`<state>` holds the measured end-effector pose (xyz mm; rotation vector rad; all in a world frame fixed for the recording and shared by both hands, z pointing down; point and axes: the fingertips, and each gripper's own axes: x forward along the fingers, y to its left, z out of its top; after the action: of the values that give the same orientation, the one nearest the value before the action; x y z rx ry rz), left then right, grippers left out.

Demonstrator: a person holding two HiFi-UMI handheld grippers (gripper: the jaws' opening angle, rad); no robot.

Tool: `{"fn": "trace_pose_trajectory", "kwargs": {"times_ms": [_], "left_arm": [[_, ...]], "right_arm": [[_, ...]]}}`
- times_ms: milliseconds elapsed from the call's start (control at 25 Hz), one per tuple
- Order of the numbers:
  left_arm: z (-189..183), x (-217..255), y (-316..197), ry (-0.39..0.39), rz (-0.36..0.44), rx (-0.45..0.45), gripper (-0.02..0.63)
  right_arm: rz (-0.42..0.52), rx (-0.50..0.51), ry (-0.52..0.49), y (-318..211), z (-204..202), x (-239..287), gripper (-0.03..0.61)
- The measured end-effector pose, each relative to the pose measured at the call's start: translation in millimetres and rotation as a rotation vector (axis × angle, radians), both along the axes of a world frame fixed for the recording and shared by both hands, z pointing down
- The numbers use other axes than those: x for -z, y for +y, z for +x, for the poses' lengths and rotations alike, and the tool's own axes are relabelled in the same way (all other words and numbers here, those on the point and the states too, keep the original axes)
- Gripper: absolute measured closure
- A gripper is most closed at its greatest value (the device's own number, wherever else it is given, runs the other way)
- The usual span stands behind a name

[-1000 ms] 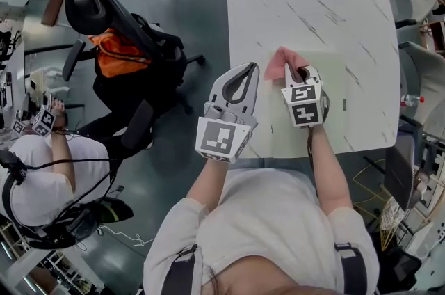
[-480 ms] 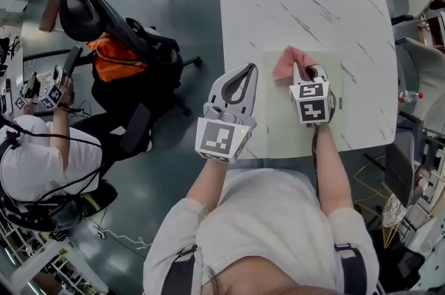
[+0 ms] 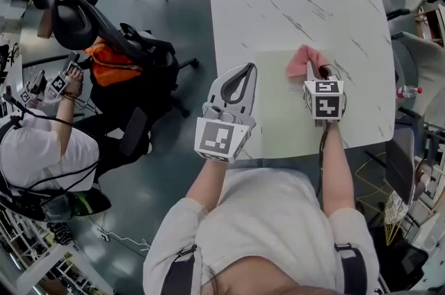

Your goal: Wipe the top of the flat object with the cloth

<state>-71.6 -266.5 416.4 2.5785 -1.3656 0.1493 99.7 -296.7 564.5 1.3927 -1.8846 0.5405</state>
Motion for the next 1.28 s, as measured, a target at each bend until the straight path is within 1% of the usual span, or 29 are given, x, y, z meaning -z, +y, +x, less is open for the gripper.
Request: {"fn": "trace_pose_trajectory", "kwargs": {"times_ms": [200, 280, 400, 560, 720, 1280], "left_arm": [[11.7, 0.6, -0.8, 0.000, 0.001, -0.011, 0.603], [16.0, 1.9, -0.6, 0.006, 0.007, -0.013, 0.603], [21.8, 0.0, 2.2, -0.005, 0.003, -0.021, 0.603], [26.1, 1.5, 3.3, -0.007, 0.001, -0.017, 0.603], [30.7, 3.0, 7.2, 0.005, 0.019, -0.027, 0.603], [36.6, 9.7, 27.6, 0.001, 0.030, -0.052, 0.603]], "right_arm": [[-0.003, -0.062, 0.004, -0.2, 36.3, -1.5, 0.552], [-0.001, -0.078, 0.000, 0.4, 46.3, -2.1, 0.552], [0.003, -0.092, -0.005, 2.2, 57.5, -2.4, 0.552], [0.002, -0.094, -0.023, 6.4, 60.8, -2.1, 0.552], [-0.004, -0.095, -0.045, 15.1, 61.7, -2.8, 0.552], [-0.004, -0.104, -0.098, 63.7, 67.2, -1.5, 0.552]]}}
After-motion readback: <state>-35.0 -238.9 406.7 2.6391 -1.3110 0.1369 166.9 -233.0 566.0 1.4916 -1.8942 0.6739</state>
